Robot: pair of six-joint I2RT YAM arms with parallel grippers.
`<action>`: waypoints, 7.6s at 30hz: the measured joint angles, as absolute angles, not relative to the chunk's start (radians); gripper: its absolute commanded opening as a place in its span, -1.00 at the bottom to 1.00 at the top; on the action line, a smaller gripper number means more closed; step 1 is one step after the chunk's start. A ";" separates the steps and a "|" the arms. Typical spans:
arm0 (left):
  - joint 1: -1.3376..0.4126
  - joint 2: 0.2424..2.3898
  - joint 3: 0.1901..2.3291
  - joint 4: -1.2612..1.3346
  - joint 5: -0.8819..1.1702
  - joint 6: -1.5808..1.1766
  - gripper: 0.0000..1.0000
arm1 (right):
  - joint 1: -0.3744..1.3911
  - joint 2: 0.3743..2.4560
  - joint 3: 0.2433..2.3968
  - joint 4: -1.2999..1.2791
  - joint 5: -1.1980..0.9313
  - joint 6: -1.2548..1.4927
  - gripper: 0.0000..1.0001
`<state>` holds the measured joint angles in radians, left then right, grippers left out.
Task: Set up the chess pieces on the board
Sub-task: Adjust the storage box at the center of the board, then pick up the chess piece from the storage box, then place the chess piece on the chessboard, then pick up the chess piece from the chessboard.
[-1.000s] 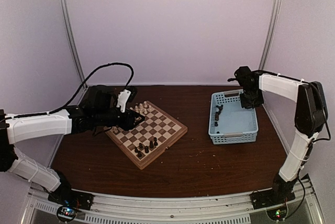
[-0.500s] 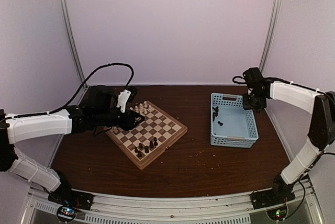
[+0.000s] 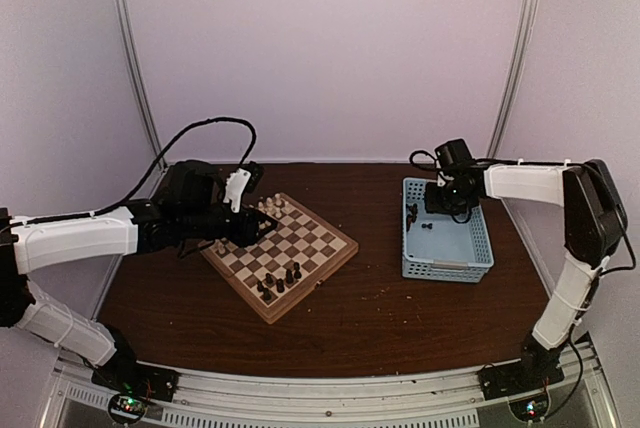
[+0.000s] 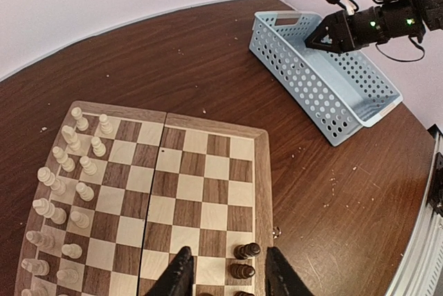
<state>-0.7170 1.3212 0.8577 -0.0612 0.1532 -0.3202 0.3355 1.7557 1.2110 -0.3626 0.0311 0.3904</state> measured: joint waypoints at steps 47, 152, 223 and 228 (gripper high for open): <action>-0.717 1.317 0.858 -0.079 0.107 -0.296 -0.29 | 0.334 2.117 1.446 -0.360 0.094 0.350 -0.65; -0.734 1.295 0.724 0.261 0.128 0.218 -0.07 | 0.696 2.492 2.389 -1.335 -0.384 0.097 -0.58; -0.859 2.258 1.949 -0.822 0.085 -0.321 -0.09 | 0.641 1.446 0.718 0.392 0.552 0.078 -0.06; -0.860 2.310 2.005 -0.832 0.087 -0.326 -0.10 | 0.641 1.448 0.717 0.397 0.563 0.077 -0.06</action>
<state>-0.8597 2.3096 2.0052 -0.8318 0.0872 -0.3264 0.6407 1.4483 0.7174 0.3969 0.5629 0.0772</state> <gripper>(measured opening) 0.454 0.470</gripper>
